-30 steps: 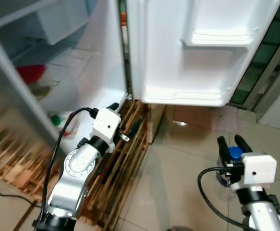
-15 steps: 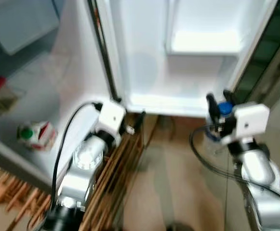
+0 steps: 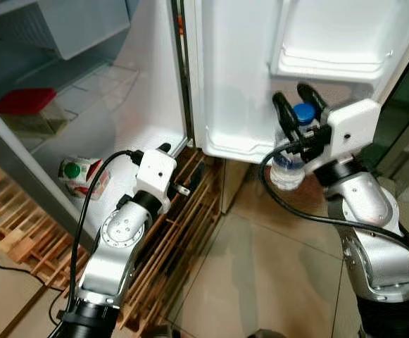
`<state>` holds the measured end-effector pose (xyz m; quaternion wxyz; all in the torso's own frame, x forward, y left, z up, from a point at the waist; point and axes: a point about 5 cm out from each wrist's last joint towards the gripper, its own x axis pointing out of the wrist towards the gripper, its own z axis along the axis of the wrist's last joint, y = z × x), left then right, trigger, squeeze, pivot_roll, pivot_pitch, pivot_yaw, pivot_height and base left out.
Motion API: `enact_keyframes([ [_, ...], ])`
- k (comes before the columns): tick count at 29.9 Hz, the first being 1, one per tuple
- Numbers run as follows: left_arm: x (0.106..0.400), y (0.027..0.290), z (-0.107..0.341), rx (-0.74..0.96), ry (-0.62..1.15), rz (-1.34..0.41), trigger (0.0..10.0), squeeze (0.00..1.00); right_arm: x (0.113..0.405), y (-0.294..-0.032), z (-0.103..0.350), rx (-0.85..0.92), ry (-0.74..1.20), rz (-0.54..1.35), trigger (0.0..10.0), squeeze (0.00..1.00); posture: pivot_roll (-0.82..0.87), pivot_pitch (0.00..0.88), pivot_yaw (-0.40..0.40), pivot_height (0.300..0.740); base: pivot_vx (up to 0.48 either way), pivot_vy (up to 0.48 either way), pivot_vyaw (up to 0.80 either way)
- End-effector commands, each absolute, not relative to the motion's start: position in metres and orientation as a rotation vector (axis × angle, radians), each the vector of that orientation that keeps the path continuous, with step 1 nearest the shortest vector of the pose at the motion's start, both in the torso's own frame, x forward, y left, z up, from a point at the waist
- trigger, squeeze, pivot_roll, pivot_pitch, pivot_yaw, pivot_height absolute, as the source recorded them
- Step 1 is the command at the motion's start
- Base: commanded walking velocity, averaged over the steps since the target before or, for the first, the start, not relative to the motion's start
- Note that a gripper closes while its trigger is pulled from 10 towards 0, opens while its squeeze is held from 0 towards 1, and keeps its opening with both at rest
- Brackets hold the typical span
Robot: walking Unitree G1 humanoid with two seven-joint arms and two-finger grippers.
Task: Restocking fridge
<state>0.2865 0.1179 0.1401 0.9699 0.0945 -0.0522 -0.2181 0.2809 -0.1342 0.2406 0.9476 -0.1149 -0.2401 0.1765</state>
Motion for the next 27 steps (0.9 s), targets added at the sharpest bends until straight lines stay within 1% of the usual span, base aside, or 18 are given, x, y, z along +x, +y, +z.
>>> enact_keyframes([
  [1,0.285,0.12,0.141,0.197,-0.104,-0.43,10.0,0.0,0.285,-0.138,0.246,-0.279,-0.528,0.344,0.0,0.0,0.05,0.085,0.045,0.732,0.0,0.0,0.0],
  [3,0.285,0.12,0.141,0.197,-0.102,-0.428,10.0,0.0,0.288,-0.141,0.246,-0.296,-0.53,0.325,0.0,0.0,0.05,0.087,0.045,0.732,0.0,0.0,0.0],
  [5,0.284,0.121,0.136,0.206,-0.09,-0.424,10.0,0.0,0.294,-0.15,0.247,-0.354,-0.552,0.282,0.0,0.0,0.05,0.092,0.046,0.732,0.0,0.0,0.0],
  [11,0.281,0.124,0.132,0.211,-0.078,-0.42,10.0,0.0,0.3,-0.156,0.254,-0.453,-0.616,0.263,0.0,0.0,0.06,0.111,0.044,0.732,0.0,0.0,0.0],
  [16,0.279,0.124,0.13,0.21,-0.068,-0.419,10.0,0.0,0.301,-0.15,0.262,-0.446,-0.655,0.281,0.0,0.0,0.06,0.114,0.036,0.732,0.0,0.0,0.0],
  [20,0.278,0.123,0.129,0.205,-0.063,-0.419,10.0,0.0,0.301,-0.146,0.26,-0.458,-0.674,0.297,0.0,0.0,0.06,0.116,0.035,0.732,0.0,0.0,0.0],
  [24,0.278,0.123,0.129,0.203,-0.064,-0.418,10.0,0.0,0.302,-0.148,0.26,-0.481,-0.683,0.295,0.0,0.0,0.06,0.116,0.036,0.732,0.0,0.0,0.0],
  [27,0.277,0.125,0.13,0.199,-0.07,-0.408,10.0,0.0,0.305,-0.157,0.257,-0.524,-0.693,0.277,0.0,0.0,0.07,0.117,0.037,0.732,0.0,0.0,0.0],
])
